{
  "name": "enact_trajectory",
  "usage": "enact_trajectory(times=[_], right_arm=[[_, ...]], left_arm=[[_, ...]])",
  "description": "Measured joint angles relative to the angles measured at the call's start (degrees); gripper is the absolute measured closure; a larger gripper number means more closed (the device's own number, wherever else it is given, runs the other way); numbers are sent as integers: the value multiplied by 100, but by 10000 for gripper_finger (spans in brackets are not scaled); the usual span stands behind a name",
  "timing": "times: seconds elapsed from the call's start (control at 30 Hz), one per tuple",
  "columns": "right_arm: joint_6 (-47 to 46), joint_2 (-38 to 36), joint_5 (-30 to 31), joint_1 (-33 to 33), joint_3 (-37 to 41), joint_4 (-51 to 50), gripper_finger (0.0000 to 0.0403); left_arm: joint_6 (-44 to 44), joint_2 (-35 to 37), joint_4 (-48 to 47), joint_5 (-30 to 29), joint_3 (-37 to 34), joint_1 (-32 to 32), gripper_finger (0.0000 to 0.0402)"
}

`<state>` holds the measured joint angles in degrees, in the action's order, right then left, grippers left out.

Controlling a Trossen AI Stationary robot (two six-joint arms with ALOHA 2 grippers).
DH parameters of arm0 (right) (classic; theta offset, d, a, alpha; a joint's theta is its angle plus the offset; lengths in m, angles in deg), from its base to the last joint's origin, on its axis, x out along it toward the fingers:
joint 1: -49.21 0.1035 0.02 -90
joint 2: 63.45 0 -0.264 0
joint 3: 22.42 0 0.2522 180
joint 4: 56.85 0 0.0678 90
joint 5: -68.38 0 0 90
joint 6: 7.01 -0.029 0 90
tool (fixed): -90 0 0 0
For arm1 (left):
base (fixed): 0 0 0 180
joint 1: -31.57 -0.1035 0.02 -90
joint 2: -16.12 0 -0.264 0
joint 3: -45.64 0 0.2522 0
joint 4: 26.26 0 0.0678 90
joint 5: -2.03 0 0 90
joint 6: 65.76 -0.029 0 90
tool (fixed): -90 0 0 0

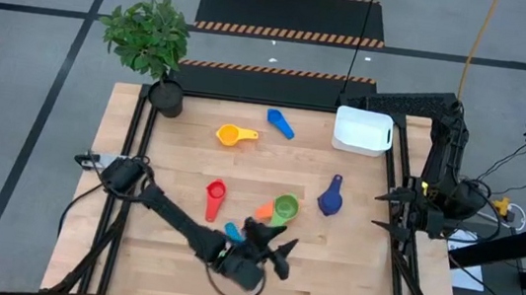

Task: Nest measuring cups in basket
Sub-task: Stack the green measuring cup on top of the orange measuring cup

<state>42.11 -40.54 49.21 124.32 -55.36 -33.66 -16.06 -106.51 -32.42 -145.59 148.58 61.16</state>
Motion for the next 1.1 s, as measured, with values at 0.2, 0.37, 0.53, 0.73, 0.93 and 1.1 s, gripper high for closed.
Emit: enact_trajectory(times=[0.2,0.37,0.53,0.73,0.93,1.1], right_arm=[[-609,7,503,0,0,-708,154],[-941,7,740,2,0,-887,154],[-1725,10,716,4,0,-1128,154],[-2888,77,699,4,0,-1693,154],[-3327,189,661,4,0,-1711,154],[-3548,232,27,4,0,-1714,154]], left_arm=[[-654,-6,-533,270,152,-273,114],[-803,2,-1650,329,451,-325,75],[-238,-6,-3348,1317,941,-543,57],[12,-4,-4710,2048,1396,-740,55],[-417,-2,-4369,2413,1592,-916,55],[-1604,-2,-3321,2632,1595,-993,55]])
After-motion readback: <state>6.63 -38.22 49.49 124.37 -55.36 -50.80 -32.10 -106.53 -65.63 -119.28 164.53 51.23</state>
